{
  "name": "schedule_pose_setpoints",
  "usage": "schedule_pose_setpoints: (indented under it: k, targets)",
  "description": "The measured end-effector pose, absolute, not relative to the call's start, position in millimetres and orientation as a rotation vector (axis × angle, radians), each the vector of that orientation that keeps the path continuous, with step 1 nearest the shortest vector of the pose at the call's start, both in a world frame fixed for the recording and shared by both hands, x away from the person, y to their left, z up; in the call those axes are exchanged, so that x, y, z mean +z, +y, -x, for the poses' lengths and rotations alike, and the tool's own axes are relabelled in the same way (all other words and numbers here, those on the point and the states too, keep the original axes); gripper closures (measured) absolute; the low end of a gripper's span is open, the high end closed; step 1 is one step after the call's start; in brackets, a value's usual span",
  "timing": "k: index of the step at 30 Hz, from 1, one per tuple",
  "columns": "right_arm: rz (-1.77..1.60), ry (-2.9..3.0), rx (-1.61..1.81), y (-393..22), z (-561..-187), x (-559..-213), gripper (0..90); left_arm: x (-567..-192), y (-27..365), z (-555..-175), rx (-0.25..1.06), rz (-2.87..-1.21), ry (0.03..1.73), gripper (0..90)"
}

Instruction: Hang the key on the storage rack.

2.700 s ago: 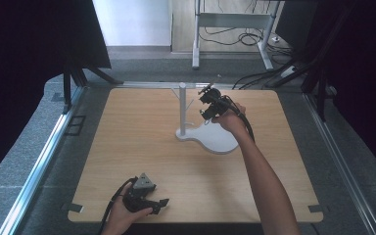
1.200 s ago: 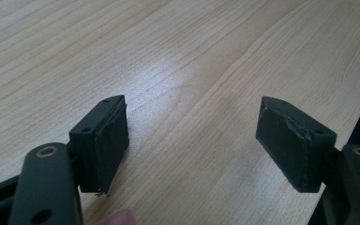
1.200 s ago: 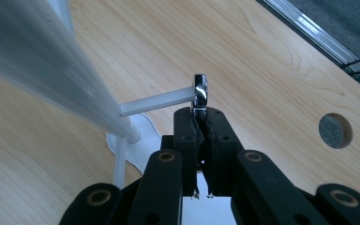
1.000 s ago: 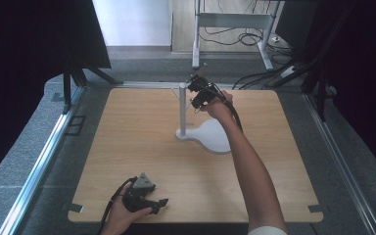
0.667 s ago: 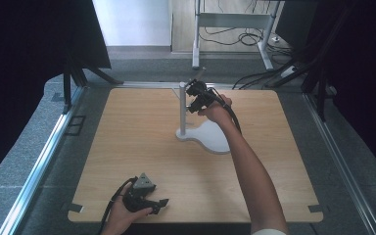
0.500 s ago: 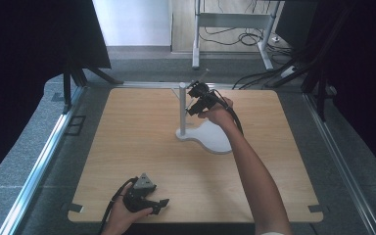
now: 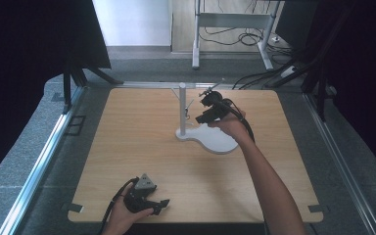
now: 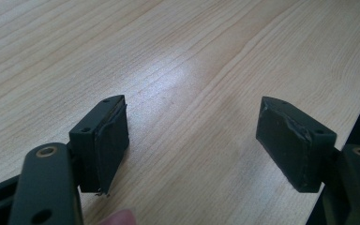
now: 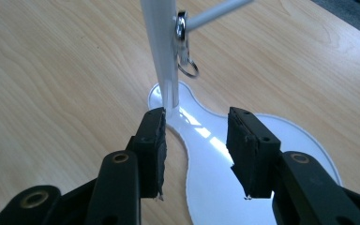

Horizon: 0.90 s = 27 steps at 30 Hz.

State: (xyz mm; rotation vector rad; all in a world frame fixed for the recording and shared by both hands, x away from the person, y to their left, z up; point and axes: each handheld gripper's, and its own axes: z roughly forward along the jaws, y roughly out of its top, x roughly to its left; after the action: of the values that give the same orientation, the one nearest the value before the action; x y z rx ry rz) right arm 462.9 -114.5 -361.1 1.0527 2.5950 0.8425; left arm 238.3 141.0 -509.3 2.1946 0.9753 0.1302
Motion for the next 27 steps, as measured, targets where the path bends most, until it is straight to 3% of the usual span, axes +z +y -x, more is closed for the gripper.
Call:
schedule_pose_setpoints:
  k: [12, 27]
  targets:
    - [-1.037, 2.533, 0.987, -156.2, -417.4, -382.2, 55.6, -504.9, 144.7, -238.0, 0.153, -2.171, 0.985, 26.0]
    - [-1.004, 2.523, 1.013, -197.7, -350.1, -433.6, 54.8, -501.0, 148.9, -238.4, 0.173, -2.121, 0.994, 25.8]
